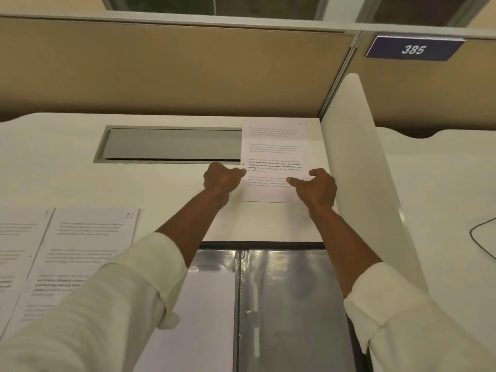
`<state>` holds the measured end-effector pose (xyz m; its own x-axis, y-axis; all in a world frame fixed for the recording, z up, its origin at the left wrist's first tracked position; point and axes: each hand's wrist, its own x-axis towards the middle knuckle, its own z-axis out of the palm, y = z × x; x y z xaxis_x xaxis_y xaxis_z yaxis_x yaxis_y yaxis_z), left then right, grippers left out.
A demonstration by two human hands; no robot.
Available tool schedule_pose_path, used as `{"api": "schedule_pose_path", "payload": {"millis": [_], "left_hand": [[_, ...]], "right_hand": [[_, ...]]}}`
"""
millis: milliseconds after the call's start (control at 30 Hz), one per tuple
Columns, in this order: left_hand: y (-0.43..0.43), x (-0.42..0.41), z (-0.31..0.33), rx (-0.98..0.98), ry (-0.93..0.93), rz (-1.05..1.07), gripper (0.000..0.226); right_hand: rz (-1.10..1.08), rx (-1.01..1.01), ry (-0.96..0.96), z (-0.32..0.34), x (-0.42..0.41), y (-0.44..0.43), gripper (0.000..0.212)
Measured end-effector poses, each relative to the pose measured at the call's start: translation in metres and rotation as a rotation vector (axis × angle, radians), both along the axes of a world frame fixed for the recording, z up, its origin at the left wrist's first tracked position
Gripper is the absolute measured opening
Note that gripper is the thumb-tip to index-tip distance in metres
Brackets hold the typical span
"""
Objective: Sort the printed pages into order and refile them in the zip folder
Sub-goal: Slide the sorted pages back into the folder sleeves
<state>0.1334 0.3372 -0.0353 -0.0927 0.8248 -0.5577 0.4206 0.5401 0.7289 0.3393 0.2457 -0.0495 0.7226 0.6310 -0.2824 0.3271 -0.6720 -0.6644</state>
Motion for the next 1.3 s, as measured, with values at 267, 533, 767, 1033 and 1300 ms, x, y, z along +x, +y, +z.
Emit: {"api": "schedule_pose_path", "payload": {"millis": [267,533,767,1033,1300], "left_hand": [[0.026,0.049,0.004,-0.081,-0.183,0.072,0.034],[0.025,0.052,0.002,-0.209,-0.221,0.086,0.034],[0.007,0.032,-0.001,-0.147,-0.216,0.033,0.031],[-0.042,-0.027,0.018,-0.15,-0.44,-0.017,0.04],[-0.108,-0.087,0.03,-0.147,-0.55,-0.124,0.04]], "right_hand": [[0.04,-0.17,-0.035,-0.001,0.006,0.02,0.065],[0.02,-0.16,0.037,0.002,0.01,0.02,0.059],[0.011,-0.104,0.123,0.003,0.005,-0.004,0.065],[-0.051,-0.053,0.266,0.005,-0.01,-0.039,0.056],[0.002,0.054,0.848,0.029,-0.032,-0.08,0.055]]}}
